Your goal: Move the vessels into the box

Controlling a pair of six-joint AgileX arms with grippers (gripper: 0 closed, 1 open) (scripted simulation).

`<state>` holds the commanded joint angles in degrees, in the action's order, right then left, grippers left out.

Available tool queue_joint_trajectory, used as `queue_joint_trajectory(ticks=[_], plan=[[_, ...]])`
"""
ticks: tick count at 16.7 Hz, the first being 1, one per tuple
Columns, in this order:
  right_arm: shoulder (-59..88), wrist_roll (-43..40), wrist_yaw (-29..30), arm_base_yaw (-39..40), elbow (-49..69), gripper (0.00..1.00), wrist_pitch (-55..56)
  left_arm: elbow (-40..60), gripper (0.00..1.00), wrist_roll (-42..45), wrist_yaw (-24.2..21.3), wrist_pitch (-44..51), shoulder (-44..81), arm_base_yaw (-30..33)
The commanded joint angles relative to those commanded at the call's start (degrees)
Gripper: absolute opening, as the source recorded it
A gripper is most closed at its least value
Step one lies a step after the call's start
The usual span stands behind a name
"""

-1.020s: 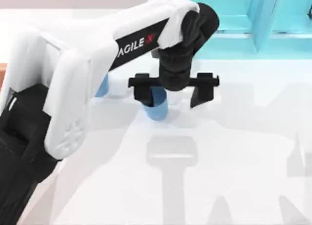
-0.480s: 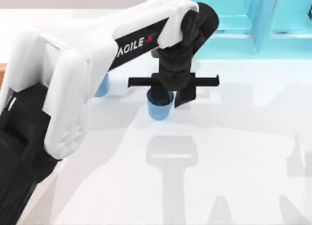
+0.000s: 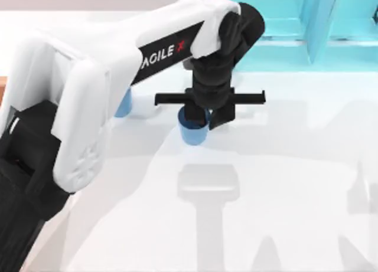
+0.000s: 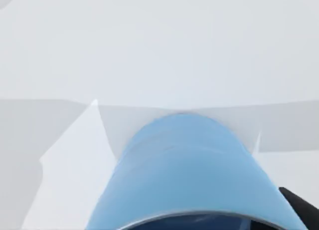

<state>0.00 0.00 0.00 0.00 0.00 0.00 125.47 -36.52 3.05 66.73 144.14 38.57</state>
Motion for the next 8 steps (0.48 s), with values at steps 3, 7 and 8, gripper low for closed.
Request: queue_joint_trajectory(ticks=[3, 7, 8], plan=[[0.00, 0.00, 0.00, 0.00, 0.00, 1.00, 0.00, -0.60, 0.00, 0.72, -0.03, 0.68, -0.99, -0.44], [0.00, 0.00, 0.00, 0.00, 0.00, 1.00, 0.00, -3.79, 0.00, 5.41, -0.35, 5.28, -9.02, -5.32], [0.00, 0.00, 0.00, 0.00, 0.00, 1.00, 0.00, -4.71, 0.00, 6.85, -0.46, 6.62, -11.52, -6.79]])
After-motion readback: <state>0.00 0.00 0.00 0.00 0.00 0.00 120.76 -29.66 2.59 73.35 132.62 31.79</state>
